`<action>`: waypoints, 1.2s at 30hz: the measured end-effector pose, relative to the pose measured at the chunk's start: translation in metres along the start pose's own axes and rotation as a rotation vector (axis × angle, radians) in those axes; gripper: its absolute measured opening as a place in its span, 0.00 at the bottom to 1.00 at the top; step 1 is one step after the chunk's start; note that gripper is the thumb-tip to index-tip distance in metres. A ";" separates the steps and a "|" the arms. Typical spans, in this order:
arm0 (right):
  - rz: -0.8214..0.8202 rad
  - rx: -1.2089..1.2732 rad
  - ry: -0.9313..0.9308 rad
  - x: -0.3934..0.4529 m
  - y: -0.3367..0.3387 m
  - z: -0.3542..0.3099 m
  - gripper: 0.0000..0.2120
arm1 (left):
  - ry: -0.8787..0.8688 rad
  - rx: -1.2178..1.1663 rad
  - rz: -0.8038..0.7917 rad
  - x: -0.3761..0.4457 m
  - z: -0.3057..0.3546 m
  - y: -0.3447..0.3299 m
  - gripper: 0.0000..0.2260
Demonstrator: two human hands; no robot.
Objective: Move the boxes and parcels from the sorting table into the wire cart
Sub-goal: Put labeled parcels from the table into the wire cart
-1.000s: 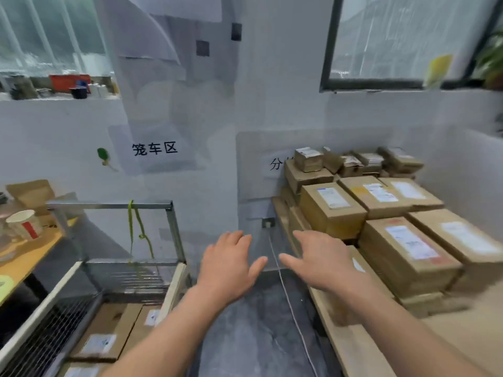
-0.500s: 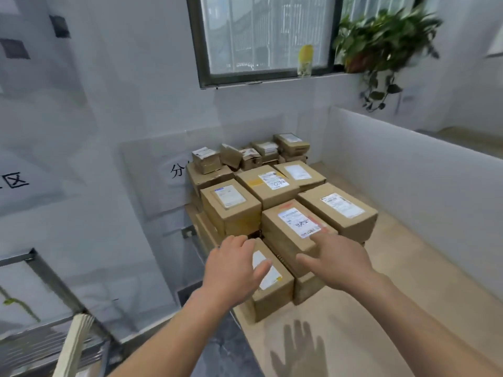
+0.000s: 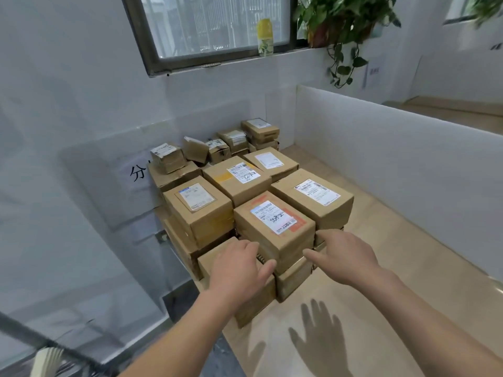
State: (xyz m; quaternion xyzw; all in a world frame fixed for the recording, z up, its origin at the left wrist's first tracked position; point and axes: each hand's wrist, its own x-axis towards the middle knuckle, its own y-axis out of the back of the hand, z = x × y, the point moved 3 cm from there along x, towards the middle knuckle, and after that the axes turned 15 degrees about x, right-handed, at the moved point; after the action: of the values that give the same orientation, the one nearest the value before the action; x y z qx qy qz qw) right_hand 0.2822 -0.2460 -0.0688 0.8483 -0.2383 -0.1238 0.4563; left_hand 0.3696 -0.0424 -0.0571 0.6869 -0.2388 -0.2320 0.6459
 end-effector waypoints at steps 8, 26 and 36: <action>-0.002 0.025 -0.047 0.063 -0.042 -0.015 0.17 | -0.029 -0.108 -0.051 0.049 -0.042 -0.030 0.25; 0.026 -0.037 -0.252 0.126 -0.072 -0.011 0.17 | -0.092 -0.243 -0.166 0.129 -0.070 -0.087 0.22; -0.058 0.361 -0.426 0.102 -0.091 -0.011 0.20 | -0.013 -0.361 -0.150 0.122 -0.073 -0.092 0.22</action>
State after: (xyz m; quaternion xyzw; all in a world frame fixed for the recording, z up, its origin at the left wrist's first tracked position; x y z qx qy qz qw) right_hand 0.4006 -0.2478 -0.1382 0.8772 -0.3228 -0.2678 0.2335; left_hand 0.5131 -0.0574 -0.1462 0.5743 -0.1458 -0.3230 0.7380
